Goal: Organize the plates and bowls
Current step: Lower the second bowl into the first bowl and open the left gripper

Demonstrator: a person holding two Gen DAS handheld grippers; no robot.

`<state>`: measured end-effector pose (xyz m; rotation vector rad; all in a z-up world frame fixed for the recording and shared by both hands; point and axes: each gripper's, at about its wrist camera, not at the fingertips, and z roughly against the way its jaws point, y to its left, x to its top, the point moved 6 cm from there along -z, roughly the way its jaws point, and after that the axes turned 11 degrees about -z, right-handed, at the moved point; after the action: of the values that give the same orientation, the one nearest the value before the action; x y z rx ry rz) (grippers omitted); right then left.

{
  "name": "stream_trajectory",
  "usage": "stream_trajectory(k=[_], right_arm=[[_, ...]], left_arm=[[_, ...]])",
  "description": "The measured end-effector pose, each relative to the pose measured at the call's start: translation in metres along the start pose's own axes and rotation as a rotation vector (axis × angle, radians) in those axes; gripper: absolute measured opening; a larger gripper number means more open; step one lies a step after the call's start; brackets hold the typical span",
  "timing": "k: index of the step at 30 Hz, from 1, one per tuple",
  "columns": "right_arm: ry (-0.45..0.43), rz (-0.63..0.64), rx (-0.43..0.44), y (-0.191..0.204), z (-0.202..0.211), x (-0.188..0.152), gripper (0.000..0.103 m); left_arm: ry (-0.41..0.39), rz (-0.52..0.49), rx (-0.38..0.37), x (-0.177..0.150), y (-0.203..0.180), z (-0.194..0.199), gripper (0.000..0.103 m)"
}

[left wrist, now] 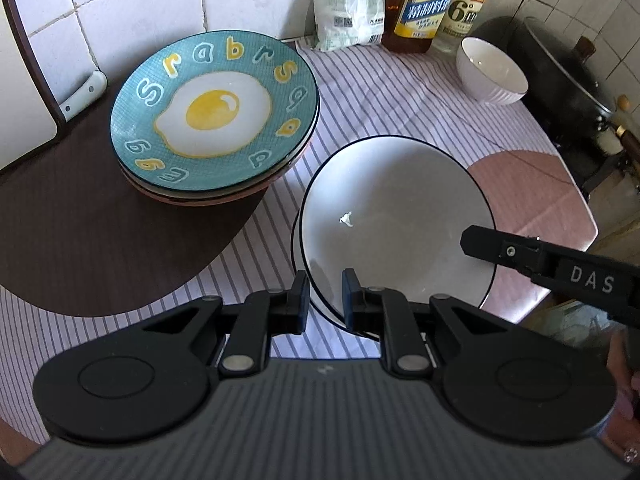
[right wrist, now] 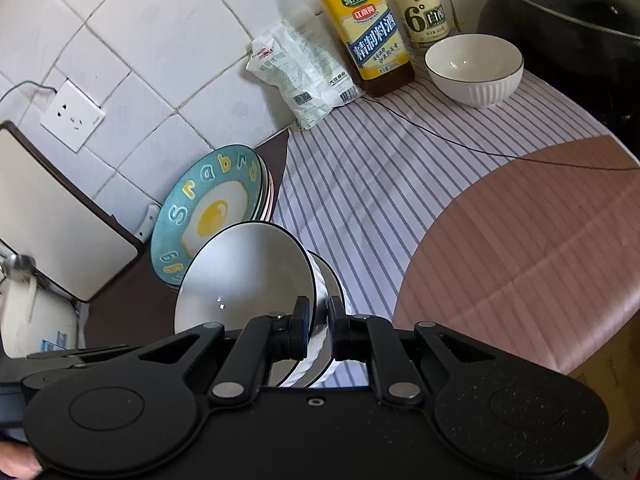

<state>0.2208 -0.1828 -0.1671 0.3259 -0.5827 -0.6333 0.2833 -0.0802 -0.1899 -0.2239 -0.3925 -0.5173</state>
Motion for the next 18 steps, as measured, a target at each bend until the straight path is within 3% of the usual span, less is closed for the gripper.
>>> stream_trajectory(k=[18], right_arm=[[-0.014,0.134,-0.055,0.005,-0.014,-0.01,0.013]], left_arm=[[0.054,-0.04,0.096,0.002,-0.002,-0.012,0.015]])
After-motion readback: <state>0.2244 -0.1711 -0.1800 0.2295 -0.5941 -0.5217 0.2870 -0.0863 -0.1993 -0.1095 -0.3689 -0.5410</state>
